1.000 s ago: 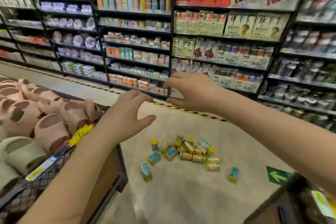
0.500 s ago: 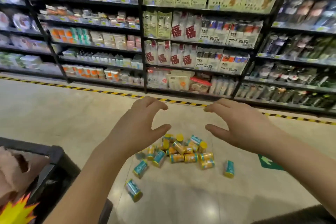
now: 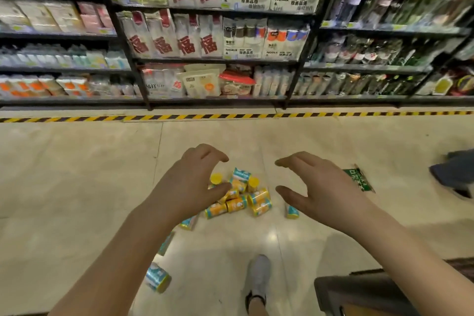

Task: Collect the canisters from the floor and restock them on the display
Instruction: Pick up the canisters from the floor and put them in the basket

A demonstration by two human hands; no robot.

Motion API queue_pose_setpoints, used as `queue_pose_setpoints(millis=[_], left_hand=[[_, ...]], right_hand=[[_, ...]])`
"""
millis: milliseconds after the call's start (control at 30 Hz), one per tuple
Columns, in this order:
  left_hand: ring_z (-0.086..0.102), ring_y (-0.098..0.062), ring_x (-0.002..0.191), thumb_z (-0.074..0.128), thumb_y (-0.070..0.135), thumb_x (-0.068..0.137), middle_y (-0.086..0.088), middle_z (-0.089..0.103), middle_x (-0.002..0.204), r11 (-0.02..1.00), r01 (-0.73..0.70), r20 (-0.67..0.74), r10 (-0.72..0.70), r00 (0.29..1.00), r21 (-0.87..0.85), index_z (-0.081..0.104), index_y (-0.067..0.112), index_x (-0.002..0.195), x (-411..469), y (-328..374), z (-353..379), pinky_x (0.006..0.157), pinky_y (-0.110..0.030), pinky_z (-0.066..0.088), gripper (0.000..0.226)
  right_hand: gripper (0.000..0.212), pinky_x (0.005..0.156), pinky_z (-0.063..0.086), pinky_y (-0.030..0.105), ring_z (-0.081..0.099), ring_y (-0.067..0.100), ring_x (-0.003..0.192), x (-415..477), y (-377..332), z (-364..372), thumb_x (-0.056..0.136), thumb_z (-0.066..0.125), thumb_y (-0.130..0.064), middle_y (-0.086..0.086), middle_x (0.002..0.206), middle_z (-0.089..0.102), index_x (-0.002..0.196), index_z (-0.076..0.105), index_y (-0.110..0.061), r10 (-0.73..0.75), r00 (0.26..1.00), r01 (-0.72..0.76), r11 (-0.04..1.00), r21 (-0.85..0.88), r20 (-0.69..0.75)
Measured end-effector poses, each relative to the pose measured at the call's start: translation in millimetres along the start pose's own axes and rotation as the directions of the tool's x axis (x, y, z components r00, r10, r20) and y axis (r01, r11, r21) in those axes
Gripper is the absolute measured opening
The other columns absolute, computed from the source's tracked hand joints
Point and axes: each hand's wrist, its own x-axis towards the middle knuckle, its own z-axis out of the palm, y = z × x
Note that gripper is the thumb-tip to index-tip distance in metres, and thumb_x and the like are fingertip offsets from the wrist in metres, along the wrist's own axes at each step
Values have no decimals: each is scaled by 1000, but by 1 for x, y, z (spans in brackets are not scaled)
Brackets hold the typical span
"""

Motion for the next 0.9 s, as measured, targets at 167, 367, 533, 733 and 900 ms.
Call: queue_pose_setpoints(millis=[167,367,533,733,900], left_hand=[[46,-9,121,71,48,87,15,45,135,997,52,49,-50,998,-54,53,34,135,71,-8,62,88,-28,46,53],[46,-10,121,74,43,86,14,46,133,991,94,107,-84,991,-91,55,29,134,142,-31,145,88,-25,43,53],[53,-22,117,63,52,81,3,52,130,991,119,200,-105,974,-61,59,21,131,184,-74,220,92,-31,45,59],[56,-27,114,53,60,77,-1,55,122,988,139,283,-116,952,-65,61,19,125,210,-144,341,90,-40,53,63],[43,-25,131,52,60,73,-2,44,140,975,223,462,-207,863,19,48,22,143,220,-194,447,104,-41,44,79]], right_hand=[[56,85,52,33,62,11,106,41,82,28,88,54,-63,-14,124,61,134,59,-30,4,1000,-6,999,52,28],[52,80,41,26,54,7,100,102,163,79,86,64,-56,-14,120,62,131,62,-30,23,999,-24,999,45,40],[55,83,50,33,65,15,103,150,214,150,86,53,-59,-10,121,64,130,62,-27,28,996,-33,998,58,85],[48,78,47,30,63,17,98,188,266,272,86,64,-52,-9,119,64,126,63,-26,33,996,-40,995,86,82],[46,73,51,33,65,22,91,204,303,396,82,76,-40,-3,113,67,122,66,-20,41,997,-48,994,103,68]])
